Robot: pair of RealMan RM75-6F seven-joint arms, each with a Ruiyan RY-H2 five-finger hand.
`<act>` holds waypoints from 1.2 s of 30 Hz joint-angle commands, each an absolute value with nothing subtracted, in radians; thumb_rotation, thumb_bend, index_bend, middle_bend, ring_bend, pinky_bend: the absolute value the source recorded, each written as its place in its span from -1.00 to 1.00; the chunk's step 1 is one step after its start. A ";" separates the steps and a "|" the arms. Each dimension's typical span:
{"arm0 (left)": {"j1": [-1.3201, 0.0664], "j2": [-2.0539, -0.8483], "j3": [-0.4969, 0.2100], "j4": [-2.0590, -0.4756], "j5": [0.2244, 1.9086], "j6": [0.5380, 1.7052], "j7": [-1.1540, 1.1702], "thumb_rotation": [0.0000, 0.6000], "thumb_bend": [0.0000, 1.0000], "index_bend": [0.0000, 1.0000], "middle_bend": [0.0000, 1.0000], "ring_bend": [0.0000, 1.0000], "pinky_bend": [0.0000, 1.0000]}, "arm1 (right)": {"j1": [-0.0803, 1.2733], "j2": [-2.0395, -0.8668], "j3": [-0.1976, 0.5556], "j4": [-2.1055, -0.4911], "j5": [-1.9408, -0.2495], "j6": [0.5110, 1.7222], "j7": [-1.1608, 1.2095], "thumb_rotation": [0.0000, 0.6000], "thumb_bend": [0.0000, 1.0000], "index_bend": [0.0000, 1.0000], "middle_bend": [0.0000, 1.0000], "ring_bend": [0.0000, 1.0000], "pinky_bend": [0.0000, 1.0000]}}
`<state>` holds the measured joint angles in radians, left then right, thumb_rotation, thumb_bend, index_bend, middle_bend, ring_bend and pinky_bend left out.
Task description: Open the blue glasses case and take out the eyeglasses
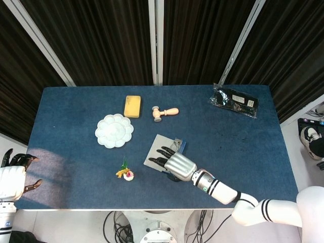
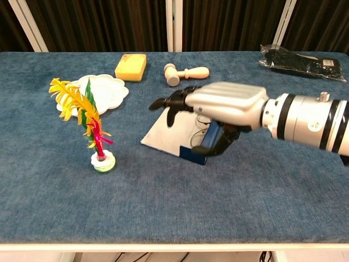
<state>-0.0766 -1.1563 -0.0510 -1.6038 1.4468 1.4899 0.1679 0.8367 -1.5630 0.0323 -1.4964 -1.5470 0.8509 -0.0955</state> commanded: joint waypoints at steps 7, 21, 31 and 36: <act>-0.073 -1.154 -0.051 -1.602 1.448 1.496 0.162 1.00 -0.87 -0.31 -0.43 -0.61 -0.86 | 0.861 -1.604 0.026 -1.482 -1.528 0.799 -0.126 1.00 -0.24 -1.00 -0.45 -1.00 -1.00; -0.073 -1.159 -0.051 -1.594 1.451 1.496 0.156 1.00 -0.87 -0.31 -0.43 -0.61 -0.86 | 0.793 -1.489 -0.039 -1.518 -1.508 0.841 -0.228 1.00 -0.08 -0.91 -0.17 -1.00 -1.00; -0.076 -1.161 -0.052 -1.595 1.444 1.488 0.162 1.00 -0.87 -0.31 -0.43 -0.61 -0.86 | 0.732 -1.396 -0.020 -1.475 -1.437 0.891 -0.212 1.00 -0.08 -0.91 -0.18 -1.00 -1.00; -0.079 -1.159 -0.053 -1.601 1.442 1.484 0.169 1.00 -0.87 -0.31 -0.43 -0.61 -0.86 | 0.722 -1.391 -0.005 -1.474 -1.483 0.945 -0.177 1.00 -0.34 -0.91 -0.39 -1.00 -1.00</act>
<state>-0.0787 -1.1596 -0.0532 -1.6008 1.4423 1.4839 0.1692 0.7269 -1.3924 -0.0111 -1.4752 -1.4647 0.9280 -0.1893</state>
